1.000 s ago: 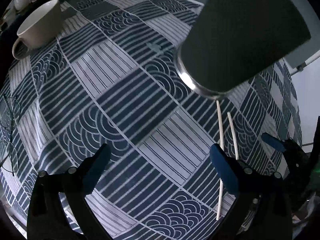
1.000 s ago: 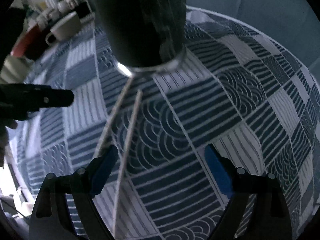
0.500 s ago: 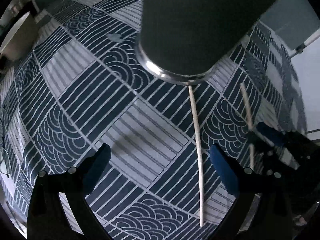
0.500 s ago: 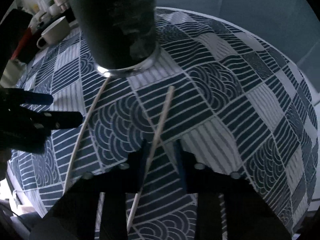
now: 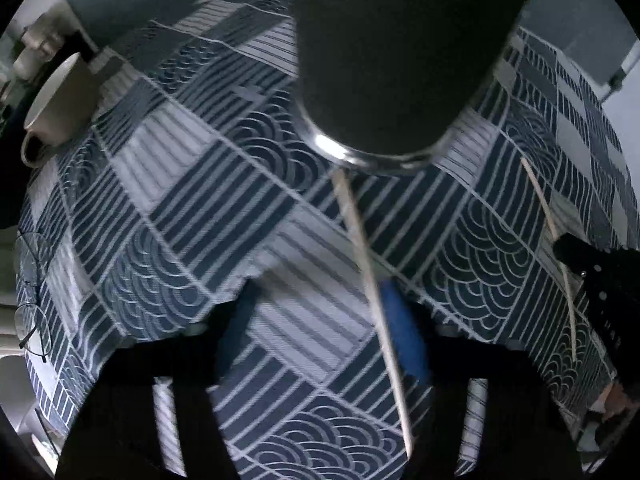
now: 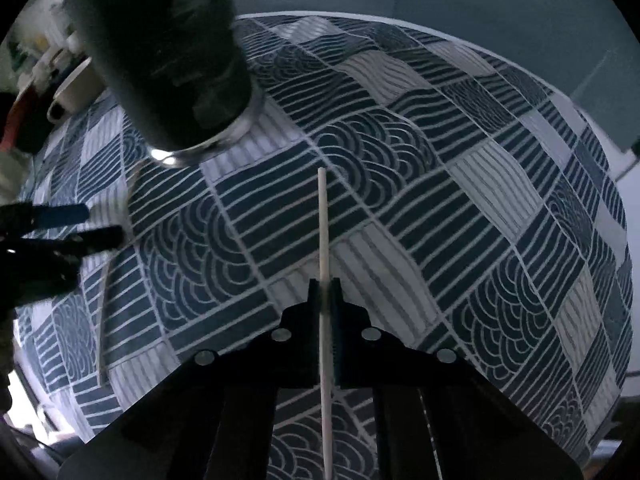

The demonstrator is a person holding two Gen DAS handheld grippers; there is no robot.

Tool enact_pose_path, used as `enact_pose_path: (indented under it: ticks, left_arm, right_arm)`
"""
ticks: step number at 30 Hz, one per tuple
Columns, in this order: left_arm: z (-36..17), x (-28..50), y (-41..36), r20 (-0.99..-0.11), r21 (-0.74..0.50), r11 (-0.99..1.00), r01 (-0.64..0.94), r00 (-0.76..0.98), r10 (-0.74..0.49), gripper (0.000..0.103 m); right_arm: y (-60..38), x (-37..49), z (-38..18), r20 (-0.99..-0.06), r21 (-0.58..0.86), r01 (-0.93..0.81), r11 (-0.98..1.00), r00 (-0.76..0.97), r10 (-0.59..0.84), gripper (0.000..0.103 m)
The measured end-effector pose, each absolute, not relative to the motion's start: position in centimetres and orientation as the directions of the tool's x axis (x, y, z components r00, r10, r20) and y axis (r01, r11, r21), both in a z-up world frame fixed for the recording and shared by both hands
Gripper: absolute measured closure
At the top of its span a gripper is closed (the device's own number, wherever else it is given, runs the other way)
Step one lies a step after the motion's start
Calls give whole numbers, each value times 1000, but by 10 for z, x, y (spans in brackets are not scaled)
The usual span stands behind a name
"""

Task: Organize utensils
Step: 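Close the left tool on a wooden stick while the right tool grasps another, then lift both held sticks and carry them over the black holder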

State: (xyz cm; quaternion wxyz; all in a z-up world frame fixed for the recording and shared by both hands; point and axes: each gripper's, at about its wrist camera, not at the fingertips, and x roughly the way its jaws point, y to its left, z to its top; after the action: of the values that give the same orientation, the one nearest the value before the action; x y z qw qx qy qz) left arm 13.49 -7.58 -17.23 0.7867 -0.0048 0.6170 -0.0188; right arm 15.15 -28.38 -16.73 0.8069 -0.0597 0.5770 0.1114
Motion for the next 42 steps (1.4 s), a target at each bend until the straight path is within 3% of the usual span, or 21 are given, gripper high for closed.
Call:
enact_pose_path:
  ticks: [1,2,3,6,14,25,42]
  left_arm:
    - [-171,134,-69,-970,-36,999,9,240,-37,68]
    - [-171,132,-63,-970,-40,999,-5,238,-38,89]
    - [-171,132,-51,-973,-65,997,-37,226,-55,97]
    - [-172,129,-32,-969,-132,986,-99,223,-107,98]
    - [-166,107,-9,-960,-134,981,-137,265,-94,98]
    - [-60,143,35,-878,-216,960,-176,466,-111,98]
    - [53,225,2,-690,-310,951,-17,692,-212,98]
  right_arm:
    - [-288,153,-167,-945,45,-232,972,304,117,98]
    - [-292,154,-167,-946,53,-217,975,303,119,98]
    - [-298,156,-167,-945,65,-195,979,302,123,99]
    - [-313,161,-168,-942,120,-143,982,295,158,99]
    - [-333,176,-145,-913,187,-96,978,350,209,99]
    - [-320,211,-56,-789,273,-165,948,526,319,98]
    - [-249,263,42,-598,321,-354,879,643,478,98]
